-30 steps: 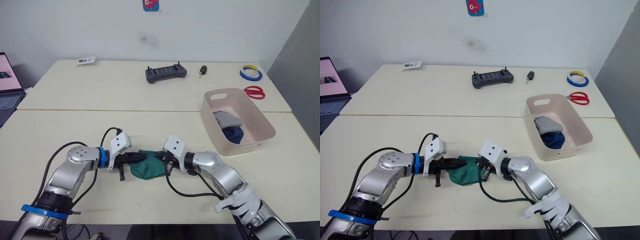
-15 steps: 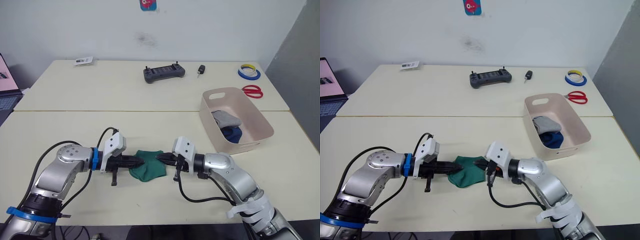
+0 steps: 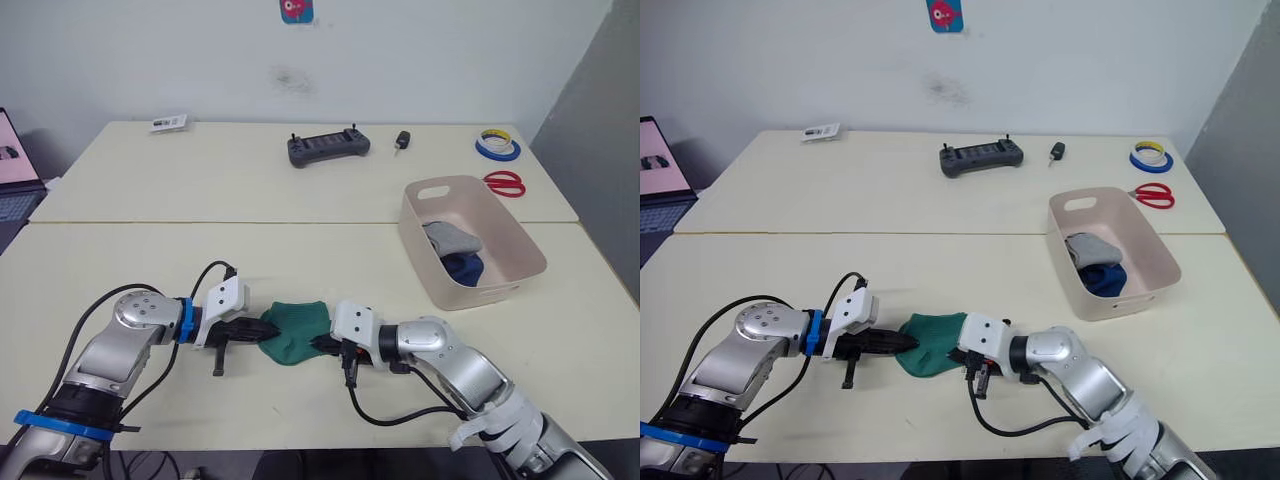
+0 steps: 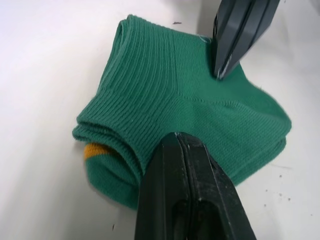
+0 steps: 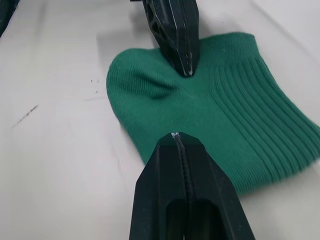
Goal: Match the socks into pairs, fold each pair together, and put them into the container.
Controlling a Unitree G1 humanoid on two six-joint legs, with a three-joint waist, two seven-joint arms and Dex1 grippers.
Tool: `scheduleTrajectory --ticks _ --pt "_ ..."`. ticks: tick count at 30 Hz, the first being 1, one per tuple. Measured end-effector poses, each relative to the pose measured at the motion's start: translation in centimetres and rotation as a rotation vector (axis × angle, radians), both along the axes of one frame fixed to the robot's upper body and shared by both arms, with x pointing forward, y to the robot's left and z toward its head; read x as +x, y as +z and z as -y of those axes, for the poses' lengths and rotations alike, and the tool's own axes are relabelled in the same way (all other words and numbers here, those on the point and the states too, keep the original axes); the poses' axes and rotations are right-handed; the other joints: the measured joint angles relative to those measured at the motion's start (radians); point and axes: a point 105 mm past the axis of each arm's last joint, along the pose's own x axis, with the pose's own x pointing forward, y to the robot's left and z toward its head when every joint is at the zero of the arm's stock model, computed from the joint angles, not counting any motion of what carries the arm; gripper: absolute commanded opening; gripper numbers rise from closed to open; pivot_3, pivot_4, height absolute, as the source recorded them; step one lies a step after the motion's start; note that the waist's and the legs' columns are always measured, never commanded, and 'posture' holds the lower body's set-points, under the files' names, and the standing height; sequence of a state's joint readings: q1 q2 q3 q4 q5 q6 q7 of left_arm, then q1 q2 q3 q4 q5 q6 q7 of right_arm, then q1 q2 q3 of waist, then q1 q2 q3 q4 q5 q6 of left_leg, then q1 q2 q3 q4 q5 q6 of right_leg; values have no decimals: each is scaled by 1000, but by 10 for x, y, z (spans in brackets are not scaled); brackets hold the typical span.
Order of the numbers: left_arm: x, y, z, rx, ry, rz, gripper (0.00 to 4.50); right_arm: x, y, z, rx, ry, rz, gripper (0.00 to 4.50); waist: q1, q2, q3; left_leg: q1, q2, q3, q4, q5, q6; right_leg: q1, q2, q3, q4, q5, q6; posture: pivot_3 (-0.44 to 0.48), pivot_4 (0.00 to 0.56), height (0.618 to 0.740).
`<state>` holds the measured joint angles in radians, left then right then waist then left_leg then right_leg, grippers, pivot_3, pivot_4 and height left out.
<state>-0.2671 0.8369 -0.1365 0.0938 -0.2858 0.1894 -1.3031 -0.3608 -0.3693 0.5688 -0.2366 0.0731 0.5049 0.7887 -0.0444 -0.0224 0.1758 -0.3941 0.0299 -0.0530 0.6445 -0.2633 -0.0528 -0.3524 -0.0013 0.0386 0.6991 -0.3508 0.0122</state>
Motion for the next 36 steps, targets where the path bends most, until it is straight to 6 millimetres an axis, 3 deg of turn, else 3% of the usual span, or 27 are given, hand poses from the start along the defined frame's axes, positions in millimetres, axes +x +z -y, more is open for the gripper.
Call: scheduleTrajectory --ticks 1,4,9,15,31,34,36 --pt "0 0 0 0 0 1 0 0 1 1 3 -5 -10 30 0 0 0 0 0 0 0 0 0 0 0 0 0 0 0 0 150 740" --pt "0 0 0 0 0 3 0 0 9 2 54 -48 -79 603 0 0 0 0 0 0 0 0 0 0 0 0 0 0 0 0 150 740" --pt "-2 -1 0 -2 9 8 0 10 37 20 166 -188 -173 2274 0 0 0 0 0 0 0 0 0 0 0 0 0 0 0 0 150 740" --pt "-4 -2 -1 -3 17 19 0 21 26 28 142 -338 -274 4433 -6 1 0 0 0 0 -1 0 0 0 0 1 0 0 0 0 150 740" --pt "-9 -7 -2 5 21 17 0 21 17 -20 125 -293 -392 4472 -13 2 -1 1 0 1 -1 0 0 0 0 1 1 0 0 0 150 740" --pt "-10 -7 -2 5 21 17 0 22 17 -22 137 -292 -412 3959 -13 2 -1 1 0 1 -1 0 0 0 0 1 1 0 0 0 150 740" --pt "-10 -7 -2 5 24 19 0 23 16 -22 147 -298 -432 3322 -13 2 -1 1 0 1 -1 0 0 0 0 1 1 0 0 0 150 740"
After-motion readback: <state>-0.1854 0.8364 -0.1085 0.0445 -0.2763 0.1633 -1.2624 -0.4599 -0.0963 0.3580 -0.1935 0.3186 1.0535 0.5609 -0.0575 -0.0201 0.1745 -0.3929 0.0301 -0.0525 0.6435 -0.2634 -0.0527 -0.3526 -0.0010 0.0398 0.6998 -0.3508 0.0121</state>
